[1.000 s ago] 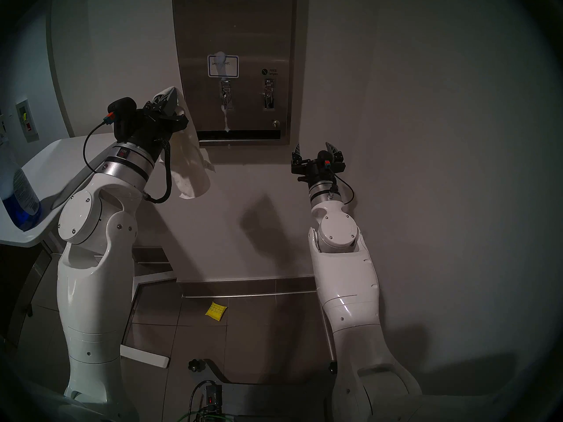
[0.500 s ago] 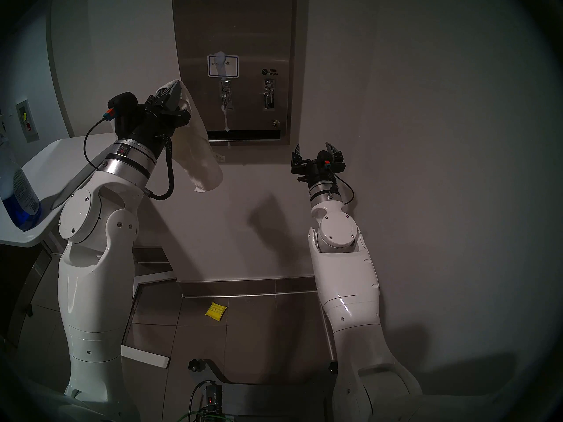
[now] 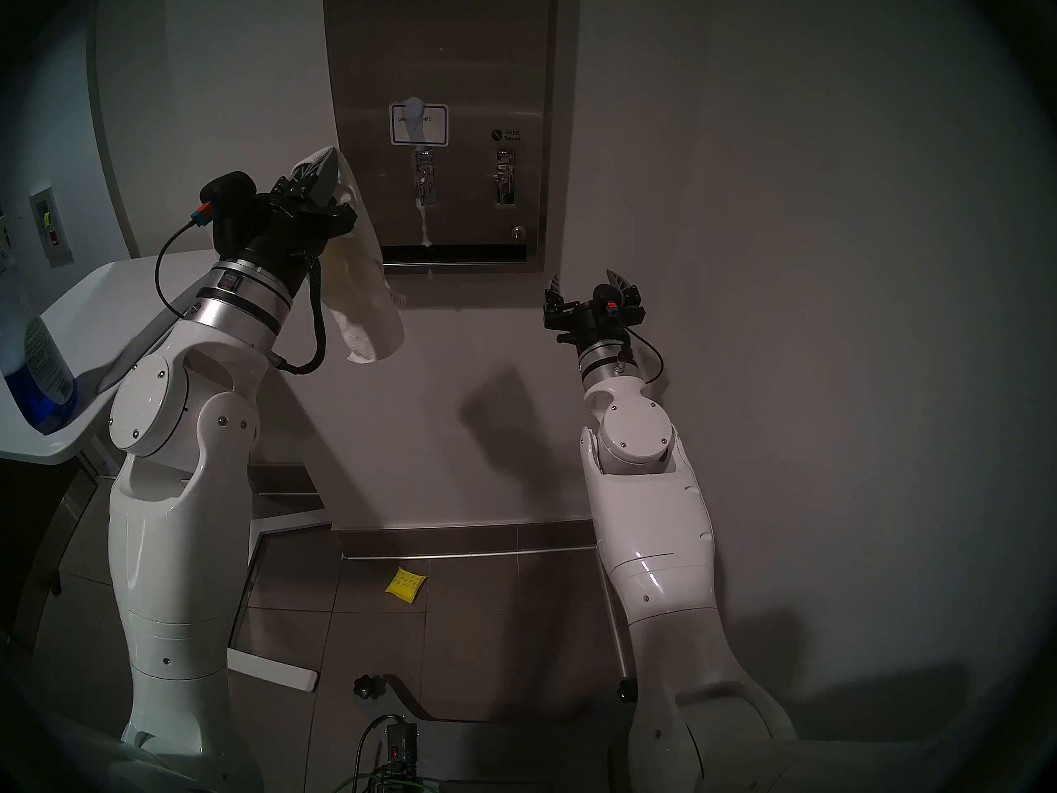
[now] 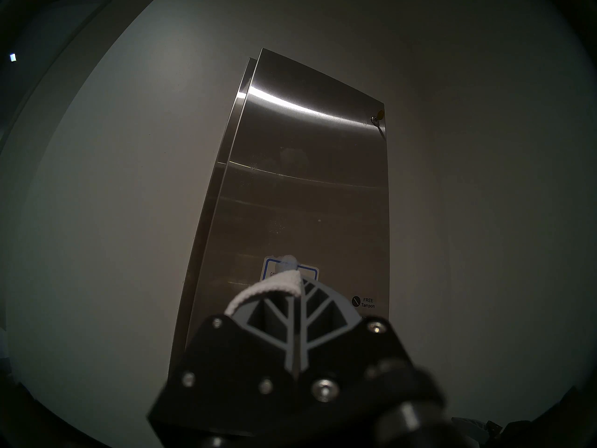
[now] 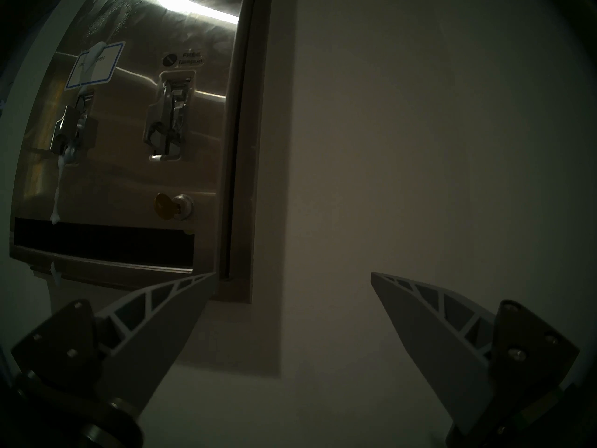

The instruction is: Pick up the cloth and wipe the surface

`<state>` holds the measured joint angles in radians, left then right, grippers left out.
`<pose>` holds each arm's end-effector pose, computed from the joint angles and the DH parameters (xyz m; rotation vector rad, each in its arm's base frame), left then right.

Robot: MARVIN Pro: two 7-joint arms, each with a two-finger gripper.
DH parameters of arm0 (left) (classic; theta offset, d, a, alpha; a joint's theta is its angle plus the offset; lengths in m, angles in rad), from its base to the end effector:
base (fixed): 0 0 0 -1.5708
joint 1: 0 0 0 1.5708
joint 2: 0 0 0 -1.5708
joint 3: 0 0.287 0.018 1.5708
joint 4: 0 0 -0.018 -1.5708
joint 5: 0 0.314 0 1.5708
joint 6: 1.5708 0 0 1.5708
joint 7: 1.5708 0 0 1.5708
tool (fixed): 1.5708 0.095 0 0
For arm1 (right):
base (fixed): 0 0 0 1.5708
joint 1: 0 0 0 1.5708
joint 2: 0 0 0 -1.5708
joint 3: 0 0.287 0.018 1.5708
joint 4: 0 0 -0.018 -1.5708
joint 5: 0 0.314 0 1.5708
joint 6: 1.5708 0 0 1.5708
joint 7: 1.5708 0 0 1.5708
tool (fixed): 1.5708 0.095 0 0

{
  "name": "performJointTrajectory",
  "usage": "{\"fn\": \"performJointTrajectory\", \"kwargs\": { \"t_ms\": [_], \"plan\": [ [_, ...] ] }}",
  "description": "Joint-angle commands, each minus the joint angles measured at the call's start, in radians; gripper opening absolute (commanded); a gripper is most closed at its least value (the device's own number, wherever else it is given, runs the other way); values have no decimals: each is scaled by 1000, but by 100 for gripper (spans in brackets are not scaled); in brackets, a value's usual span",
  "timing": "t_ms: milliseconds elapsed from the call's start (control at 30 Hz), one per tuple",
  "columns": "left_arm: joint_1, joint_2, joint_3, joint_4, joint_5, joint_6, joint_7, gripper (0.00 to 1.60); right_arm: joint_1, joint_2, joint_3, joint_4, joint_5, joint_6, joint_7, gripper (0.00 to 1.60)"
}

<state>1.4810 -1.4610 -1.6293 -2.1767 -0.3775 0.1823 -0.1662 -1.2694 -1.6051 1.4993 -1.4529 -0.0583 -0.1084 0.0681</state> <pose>0.3739 0.0093 -0.0448 1.3931 -0.1004 2.4437 0.5033 0.0490 -0.2013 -1.8273 -0.2026 -2.4637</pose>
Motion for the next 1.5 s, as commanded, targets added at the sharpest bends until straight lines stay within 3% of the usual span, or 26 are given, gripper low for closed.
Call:
{"fn": "performJointTrajectory", "kwargs": {
  "t_ms": [0,233,267,367,567,600,867,1100,1233,1333,1467],
  "plan": [
    [-30,0,-2,-26,0,-14,-2,0,84,20,7,-59,-28,2,-10,160],
    [-30,-1,-3,-26,0,-14,-4,0,43,21,-12,-151,-22,35,25,160],
    [-30,-1,-3,-26,1,-14,-4,0,52,22,-17,-127,-23,16,31,160],
    [-30,-2,-3,-26,1,-14,-5,0,10,26,-39,-174,-33,35,50,160],
    [-29,-3,-4,-26,1,-12,-7,0,-79,-9,-50,-242,-42,-6,-1,160],
    [-29,-4,-5,-26,1,-12,-8,0,-138,-31,-68,-328,0,-18,15,160],
    [-28,-4,-5,-25,0,-11,-9,0,-115,-17,-114,-293,27,-38,59,160],
    [-29,-5,-6,-26,1,-12,-10,0,-160,-11,-165,-369,51,-43,111,160],
    [-30,-6,-6,-26,1,-12,-11,0,-129,-26,-143,-404,55,-59,33,160],
    [-29,-6,-6,-25,1,-11,-11,0,-81,-44,-114,-413,45,-41,33,160],
    [-30,-7,-6,-26,3,-13,-12,0,-62,-54,-128,-424,55,-10,34,160]
  ]
}}
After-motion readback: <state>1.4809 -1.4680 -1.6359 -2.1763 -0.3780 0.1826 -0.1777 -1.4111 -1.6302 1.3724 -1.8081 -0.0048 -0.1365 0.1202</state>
